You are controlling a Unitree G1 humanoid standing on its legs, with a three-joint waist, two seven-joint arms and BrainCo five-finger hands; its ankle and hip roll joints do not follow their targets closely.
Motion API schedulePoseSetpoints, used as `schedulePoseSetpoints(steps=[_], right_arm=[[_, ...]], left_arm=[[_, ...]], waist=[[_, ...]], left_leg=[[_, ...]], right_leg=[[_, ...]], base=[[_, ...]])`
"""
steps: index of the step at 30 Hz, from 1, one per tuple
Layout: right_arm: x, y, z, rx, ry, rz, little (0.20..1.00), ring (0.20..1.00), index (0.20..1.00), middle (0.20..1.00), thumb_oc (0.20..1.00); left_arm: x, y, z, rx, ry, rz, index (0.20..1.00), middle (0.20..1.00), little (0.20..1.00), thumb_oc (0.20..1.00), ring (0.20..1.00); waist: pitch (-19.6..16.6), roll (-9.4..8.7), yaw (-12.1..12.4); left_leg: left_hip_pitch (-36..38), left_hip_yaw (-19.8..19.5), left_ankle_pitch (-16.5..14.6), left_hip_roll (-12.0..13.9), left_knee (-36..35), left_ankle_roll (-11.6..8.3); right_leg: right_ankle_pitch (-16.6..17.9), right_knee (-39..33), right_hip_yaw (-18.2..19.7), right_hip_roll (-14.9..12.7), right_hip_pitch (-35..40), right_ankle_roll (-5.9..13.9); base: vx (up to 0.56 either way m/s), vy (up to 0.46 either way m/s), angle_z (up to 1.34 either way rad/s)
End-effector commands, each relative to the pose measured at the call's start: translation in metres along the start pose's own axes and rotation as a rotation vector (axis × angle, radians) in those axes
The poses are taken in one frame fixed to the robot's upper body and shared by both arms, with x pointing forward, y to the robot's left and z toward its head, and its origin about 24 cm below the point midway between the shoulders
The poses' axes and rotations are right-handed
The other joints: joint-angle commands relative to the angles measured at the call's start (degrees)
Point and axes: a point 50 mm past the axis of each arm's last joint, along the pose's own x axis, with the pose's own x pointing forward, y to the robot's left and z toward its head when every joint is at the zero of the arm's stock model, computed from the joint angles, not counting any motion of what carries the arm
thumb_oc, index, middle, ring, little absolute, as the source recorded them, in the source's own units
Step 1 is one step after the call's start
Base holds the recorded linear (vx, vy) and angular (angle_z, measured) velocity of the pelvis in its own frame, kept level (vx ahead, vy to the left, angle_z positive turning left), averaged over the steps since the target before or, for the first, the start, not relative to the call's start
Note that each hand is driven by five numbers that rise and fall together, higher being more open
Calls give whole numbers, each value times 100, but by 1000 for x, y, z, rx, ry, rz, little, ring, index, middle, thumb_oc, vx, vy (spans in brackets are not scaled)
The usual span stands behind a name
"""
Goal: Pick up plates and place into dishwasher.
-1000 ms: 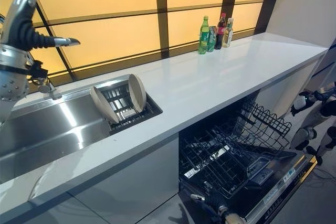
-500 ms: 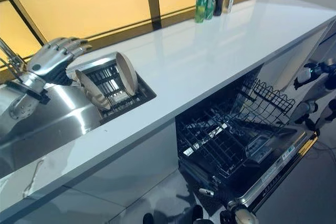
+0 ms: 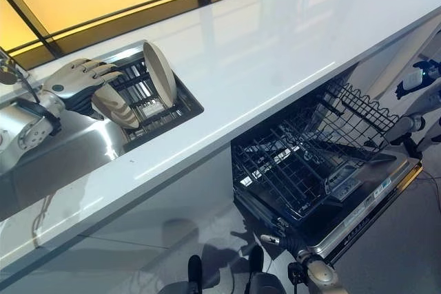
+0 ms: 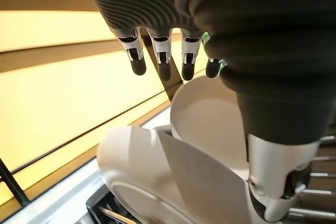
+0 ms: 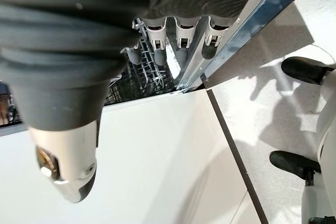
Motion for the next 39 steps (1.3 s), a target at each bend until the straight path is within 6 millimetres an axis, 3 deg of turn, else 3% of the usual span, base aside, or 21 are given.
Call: schedulePoseSetpoints(steps=[1, 7, 13, 23, 29, 30, 32, 36, 39], right_arm=[[8, -11, 44, -36, -176, -3, 1000, 1000, 1000, 1000, 1000], [11, -13, 50, -25, -193, -11, 1000, 1000, 1000, 1000, 1000], [14, -16, 58, -7, -217, -32, 1000, 1000, 1000, 1000, 1000], [16, -20, 65, 13, -237, -53, 1000, 1000, 1000, 1000, 1000], [19, -19, 72, 31, -264, -65, 1000, 1000, 1000, 1000, 1000], [19, -20, 73, 40, -271, -72, 1000, 1000, 1000, 1000, 1000], [19, -21, 74, 50, -278, -79, 1000, 1000, 1000, 1000, 1000], [19, -25, 76, 63, -287, -106, 1000, 1000, 1000, 1000, 1000], [18, -26, 75, 84, -289, -106, 1000, 1000, 1000, 1000, 1000]], left_arm=[[1, 44, -36, 106, 129, 69, 1000, 1000, 1000, 1000, 1000], [11, 40, -38, 158, 143, 1, 1000, 1000, 1000, 1000, 1000], [16, 24, -49, 183, 232, -178, 1000, 1000, 1000, 1000, 1000], [5, -11, -70, 248, 403, -497, 1000, 1000, 1000, 1000, 1000], [9, -12, -69, 348, 423, -487, 1000, 1000, 1000, 1000, 1000], [10, -11, -69, 355, 426, -486, 561, 561, 561, 561, 561], [11, -12, -69, 359, 425, -482, 200, 200, 200, 200, 200], [9, -15, -71, 308, 459, -487, 200, 200, 200, 200, 200], [11, -11, -69, 268, 436, -383, 200, 200, 200, 200, 200]], waist=[[378, 100, -110], [484, 24, -164], [600, -65, -239], [716, -121, -302], [728, -116, -314], [726, -121, -314], [723, -130, -313], [697, -137, -310], [625, -122, -315]], left_leg=[[-173, 289, -517, -192, 54, 83], [-239, 327, -507, -184, 54, 82], [-330, 388, -484, -169, 54, 84], [-423, 403, -463, -180, 54, 87], [-460, 409, -460, -178, 54, 77], [-468, 413, -460, -176, 54, 74], [-483, 412, -459, -175, 54, 70], [-484, 394, -465, -183, 54, 66], [-419, 391, -485, -190, 54, 70]], right_leg=[[-520, 26, 290, -336, 21, 725], [-482, 26, 313, -317, -71, 727], [-424, 26, 367, -285, -205, 733], [-372, 26, 378, -265, -337, 741], [-381, 26, 351, -269, -370, 725], [-380, 26, 345, -271, -380, 726], [-379, 26, 343, -271, -394, 726], [-379, 26, 337, -262, -404, 728], [-410, 26, 322, -259, -338, 718]], base=[[-32, 7, 0], [-18, 1, 0], [-22, -1, -1], [-26, -4, -3], [0, 0, 0], [0, 0, 0], [-16, -8, 0], [0, 0, 0], [0, 0, 0]])
